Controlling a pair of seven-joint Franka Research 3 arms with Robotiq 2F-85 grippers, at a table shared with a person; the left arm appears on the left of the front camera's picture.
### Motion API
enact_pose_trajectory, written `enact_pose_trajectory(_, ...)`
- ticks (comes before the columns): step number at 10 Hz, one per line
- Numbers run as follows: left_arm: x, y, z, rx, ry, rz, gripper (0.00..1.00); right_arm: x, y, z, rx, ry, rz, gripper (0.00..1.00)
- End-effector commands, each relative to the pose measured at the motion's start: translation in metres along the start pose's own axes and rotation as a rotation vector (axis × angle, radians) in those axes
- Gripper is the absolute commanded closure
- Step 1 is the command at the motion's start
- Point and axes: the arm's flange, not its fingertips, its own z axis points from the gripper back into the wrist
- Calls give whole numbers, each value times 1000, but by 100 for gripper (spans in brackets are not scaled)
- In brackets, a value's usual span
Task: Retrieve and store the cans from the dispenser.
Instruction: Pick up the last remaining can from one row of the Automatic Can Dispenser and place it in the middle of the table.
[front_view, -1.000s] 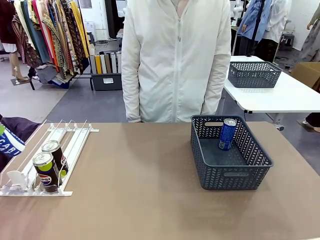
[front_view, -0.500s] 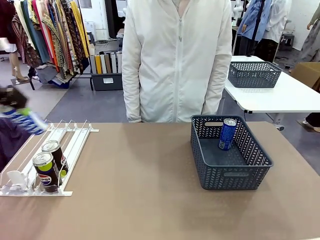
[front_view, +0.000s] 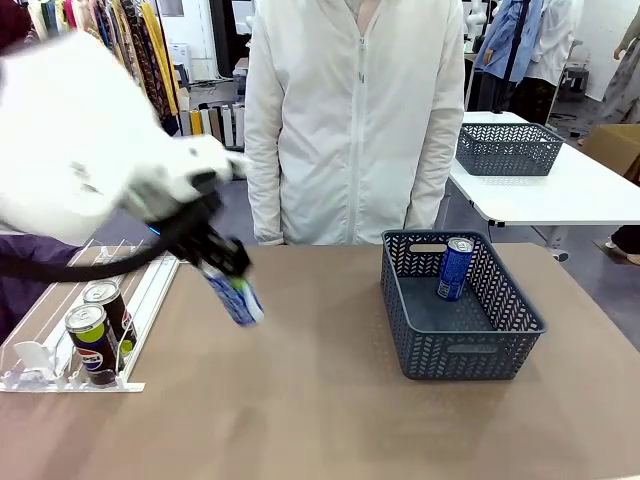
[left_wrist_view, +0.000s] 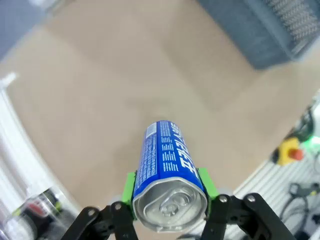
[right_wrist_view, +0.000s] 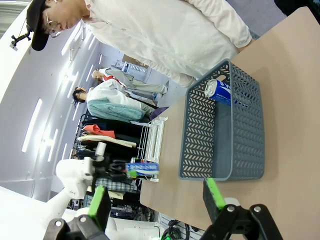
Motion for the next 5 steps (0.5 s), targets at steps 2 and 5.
enact_pose_trajectory(2,33,-36,-71,19,97,-174,100,3,1,-2,26,-20,22,0)
enact_pose_trajectory(5,35,-50,-96,42,135,-180,100,3,1,-2,26,-20,22,0)
